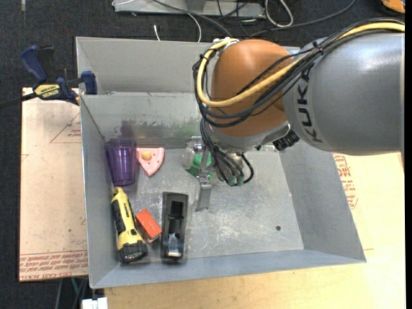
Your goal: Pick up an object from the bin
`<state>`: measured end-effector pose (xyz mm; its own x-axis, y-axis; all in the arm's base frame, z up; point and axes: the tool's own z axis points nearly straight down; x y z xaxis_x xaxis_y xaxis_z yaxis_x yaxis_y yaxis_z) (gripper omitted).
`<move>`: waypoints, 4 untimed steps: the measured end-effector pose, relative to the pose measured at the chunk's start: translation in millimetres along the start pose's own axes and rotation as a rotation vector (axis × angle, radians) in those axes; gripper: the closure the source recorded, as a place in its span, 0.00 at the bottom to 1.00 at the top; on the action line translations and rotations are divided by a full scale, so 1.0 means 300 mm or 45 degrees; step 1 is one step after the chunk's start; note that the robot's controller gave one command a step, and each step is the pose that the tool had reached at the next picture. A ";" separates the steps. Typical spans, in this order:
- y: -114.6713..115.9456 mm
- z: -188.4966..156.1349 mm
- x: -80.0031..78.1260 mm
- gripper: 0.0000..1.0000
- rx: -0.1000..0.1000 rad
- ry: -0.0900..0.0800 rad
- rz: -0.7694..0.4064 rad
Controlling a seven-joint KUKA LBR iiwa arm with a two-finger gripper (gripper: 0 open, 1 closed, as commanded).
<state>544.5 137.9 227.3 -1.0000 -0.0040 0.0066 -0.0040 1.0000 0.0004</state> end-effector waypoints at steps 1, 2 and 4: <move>-0.003 -0.014 -0.005 0.00 -0.001 -0.009 0.004; 0.022 0.181 -0.002 0.00 0.000 -0.012 -0.212; 0.050 0.277 0.037 0.00 0.002 -0.015 -0.966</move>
Offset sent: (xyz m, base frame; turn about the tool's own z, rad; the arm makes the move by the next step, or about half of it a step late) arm -0.0034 0.0189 -0.1573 -0.4554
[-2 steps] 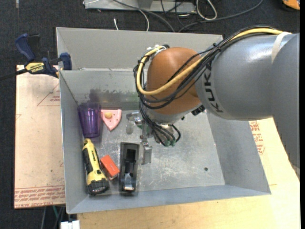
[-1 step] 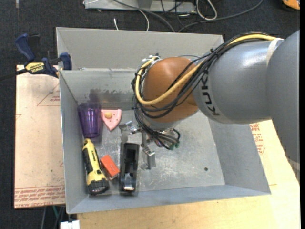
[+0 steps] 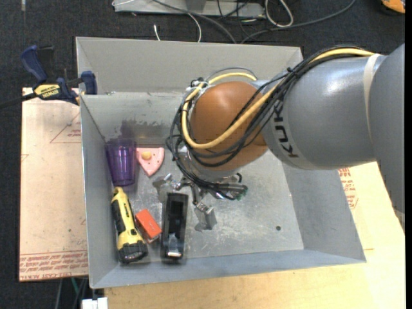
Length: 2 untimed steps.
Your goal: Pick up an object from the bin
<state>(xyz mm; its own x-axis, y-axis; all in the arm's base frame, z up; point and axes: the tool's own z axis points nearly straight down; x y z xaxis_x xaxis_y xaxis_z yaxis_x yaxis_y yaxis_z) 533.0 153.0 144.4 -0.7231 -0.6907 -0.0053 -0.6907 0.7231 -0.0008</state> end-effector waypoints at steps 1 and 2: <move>-0.009 0.243 0.045 0.00 0.000 -0.013 -0.271; -0.017 0.262 0.035 1.00 0.009 -0.023 -0.555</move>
Offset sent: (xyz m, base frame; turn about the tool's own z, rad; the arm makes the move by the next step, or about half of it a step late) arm -0.0036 -0.0134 -0.0744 -0.5949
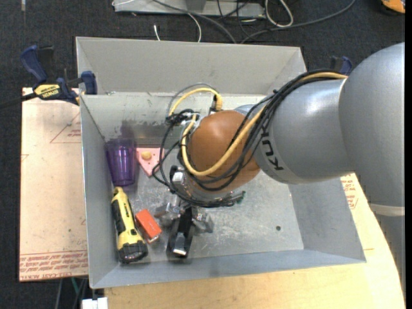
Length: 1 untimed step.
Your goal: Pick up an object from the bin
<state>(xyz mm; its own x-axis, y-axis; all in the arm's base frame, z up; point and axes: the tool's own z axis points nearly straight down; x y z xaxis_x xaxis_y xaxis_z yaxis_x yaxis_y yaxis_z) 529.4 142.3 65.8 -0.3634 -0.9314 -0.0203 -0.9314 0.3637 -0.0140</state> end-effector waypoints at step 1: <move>-0.001 -0.008 -0.002 1.00 0.000 -0.001 -0.080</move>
Offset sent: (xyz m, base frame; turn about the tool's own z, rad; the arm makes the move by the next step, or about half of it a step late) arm 0.0003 0.0001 0.0183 -0.0367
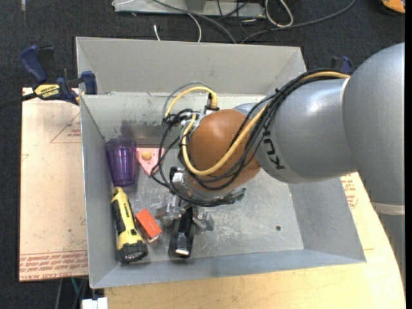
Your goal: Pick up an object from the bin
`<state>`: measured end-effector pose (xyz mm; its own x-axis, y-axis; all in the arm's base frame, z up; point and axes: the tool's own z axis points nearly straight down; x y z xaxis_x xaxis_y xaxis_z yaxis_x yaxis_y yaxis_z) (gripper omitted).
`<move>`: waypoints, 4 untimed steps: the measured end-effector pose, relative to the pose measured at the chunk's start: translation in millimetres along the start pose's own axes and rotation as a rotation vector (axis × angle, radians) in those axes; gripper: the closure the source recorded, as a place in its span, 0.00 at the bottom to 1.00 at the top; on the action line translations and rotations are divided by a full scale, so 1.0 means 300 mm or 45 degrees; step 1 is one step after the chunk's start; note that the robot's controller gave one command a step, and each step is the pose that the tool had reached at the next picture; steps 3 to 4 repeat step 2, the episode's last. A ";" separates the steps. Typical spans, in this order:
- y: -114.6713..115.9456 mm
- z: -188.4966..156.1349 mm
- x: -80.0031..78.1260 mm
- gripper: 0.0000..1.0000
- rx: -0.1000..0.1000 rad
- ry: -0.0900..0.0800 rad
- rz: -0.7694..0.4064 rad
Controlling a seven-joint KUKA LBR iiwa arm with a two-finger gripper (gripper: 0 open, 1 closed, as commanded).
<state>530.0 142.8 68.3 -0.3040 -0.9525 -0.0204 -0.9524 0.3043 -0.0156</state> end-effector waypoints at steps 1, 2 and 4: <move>0.001 -0.025 0.000 1.00 -0.001 0.000 0.004; 0.014 -0.113 0.006 1.00 -0.019 0.010 0.015; 0.014 -0.113 0.006 1.00 -0.019 0.010 0.015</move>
Offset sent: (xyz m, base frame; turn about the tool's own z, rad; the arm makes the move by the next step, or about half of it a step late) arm -0.0005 0.0000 0.0850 -0.0051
